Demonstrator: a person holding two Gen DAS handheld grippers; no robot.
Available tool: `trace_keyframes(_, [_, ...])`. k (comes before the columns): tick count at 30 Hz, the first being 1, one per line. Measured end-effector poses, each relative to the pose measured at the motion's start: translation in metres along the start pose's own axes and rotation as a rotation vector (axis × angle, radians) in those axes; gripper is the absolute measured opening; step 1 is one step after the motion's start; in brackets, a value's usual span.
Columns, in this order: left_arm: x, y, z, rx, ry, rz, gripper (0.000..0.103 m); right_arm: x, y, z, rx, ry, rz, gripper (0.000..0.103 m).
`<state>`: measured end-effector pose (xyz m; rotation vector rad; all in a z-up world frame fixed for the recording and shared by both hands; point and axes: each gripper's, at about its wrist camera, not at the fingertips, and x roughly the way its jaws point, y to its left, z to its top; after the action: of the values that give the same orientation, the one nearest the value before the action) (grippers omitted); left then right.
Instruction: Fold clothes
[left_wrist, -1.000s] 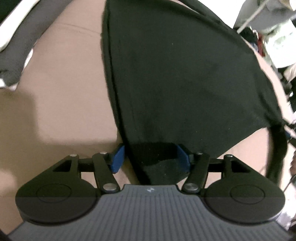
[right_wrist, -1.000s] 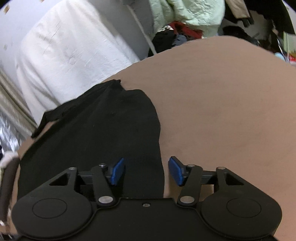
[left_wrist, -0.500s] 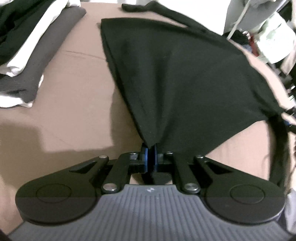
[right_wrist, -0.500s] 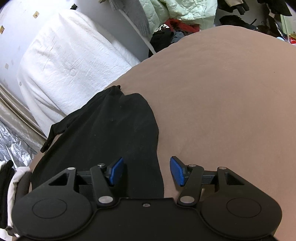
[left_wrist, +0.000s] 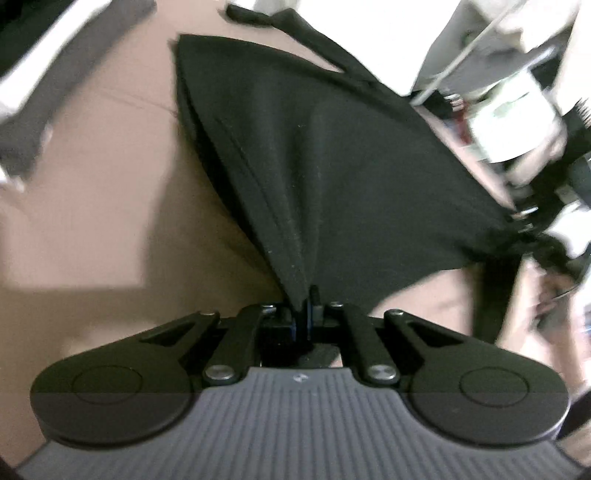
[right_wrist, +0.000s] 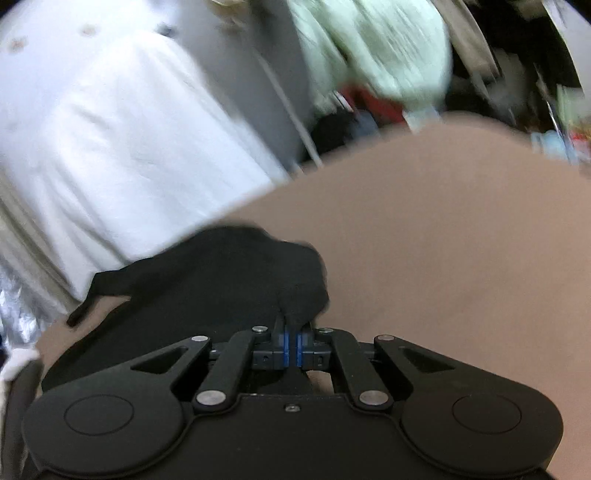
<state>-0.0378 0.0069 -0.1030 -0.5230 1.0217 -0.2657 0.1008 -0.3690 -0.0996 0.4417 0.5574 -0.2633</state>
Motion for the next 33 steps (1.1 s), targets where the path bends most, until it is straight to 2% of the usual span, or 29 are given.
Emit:
trace_keyframes(1, [0.007, -0.001, -0.005, 0.014, 0.032, 0.021, 0.004, -0.005, 0.003, 0.001, -0.076, 0.005, -0.045, 0.004])
trace_keyframes(4, [0.030, -0.003, -0.019, 0.057, 0.129, 0.084, 0.004, 0.017, -0.027, -0.007, 0.008, 0.106, -0.125, 0.004])
trace_keyframes(6, [0.040, 0.001, -0.019, 0.034, 0.164, 0.094, 0.004, 0.017, -0.028, -0.008, -0.002, 0.106, -0.134, 0.004])
trace_keyframes(8, [0.036, 0.001, -0.016, 0.024, 0.162, 0.071, 0.004, 0.018, -0.030, -0.009, -0.012, 0.107, -0.143, 0.004])
trace_keyframes(10, [0.030, -0.006, -0.018, 0.069, 0.152, 0.051, 0.004, 0.018, -0.032, -0.011, -0.021, 0.108, -0.151, 0.004])
trace_keyframes(13, [0.041, -0.013, -0.026, 0.154, 0.190, 0.107, 0.005, 0.018, -0.035, -0.013, -0.035, 0.109, -0.164, 0.004])
trace_keyframes(15, [0.045, -0.013, -0.020, 0.172, 0.213, 0.108, 0.007, 0.019, -0.037, -0.014, -0.045, 0.109, -0.173, 0.006])
trace_keyframes(18, [0.033, -0.013, -0.006, 0.175, 0.183, 0.085, 0.015, 0.019, -0.039, -0.015, -0.064, 0.109, -0.188, 0.018])
trace_keyframes(20, [0.014, -0.011, 0.008, 0.185, 0.106, 0.075, 0.028, 0.015, -0.035, -0.013, -0.101, 0.102, -0.198, 0.027])
trace_keyframes(21, [0.004, -0.009, 0.017, 0.182, 0.050, 0.081, 0.041, 0.013, -0.035, -0.012, -0.108, 0.098, -0.192, 0.031])
trace_keyframes(22, [0.002, -0.006, 0.028, 0.174, 0.018, 0.099, 0.050, 0.008, -0.036, -0.009, -0.103, 0.087, -0.187, 0.031])
trace_keyframes(24, [0.005, 0.003, 0.055, 0.152, -0.016, 0.152, 0.054, -0.006, -0.034, -0.003, -0.102, 0.037, -0.179, 0.033])
trace_keyframes(26, [0.009, 0.011, 0.083, 0.130, -0.050, 0.204, 0.058, -0.019, -0.021, 0.002, -0.133, -0.013, -0.136, 0.039])
trace_keyframes(28, [0.020, 0.023, 0.110, 0.113, -0.074, 0.288, 0.058, -0.025, 0.002, 0.005, -0.168, -0.006, -0.032, 0.040])
trace_keyframes(30, [0.033, 0.036, 0.132, 0.095, -0.099, 0.356, 0.055, -0.027, 0.037, -0.001, -0.220, 0.046, 0.105, 0.041])
trace_keyframes(33, [0.045, 0.053, 0.127, 0.045, -0.107, 0.329, 0.054, -0.025, 0.100, -0.034, -0.291, 0.189, 0.308, 0.041])
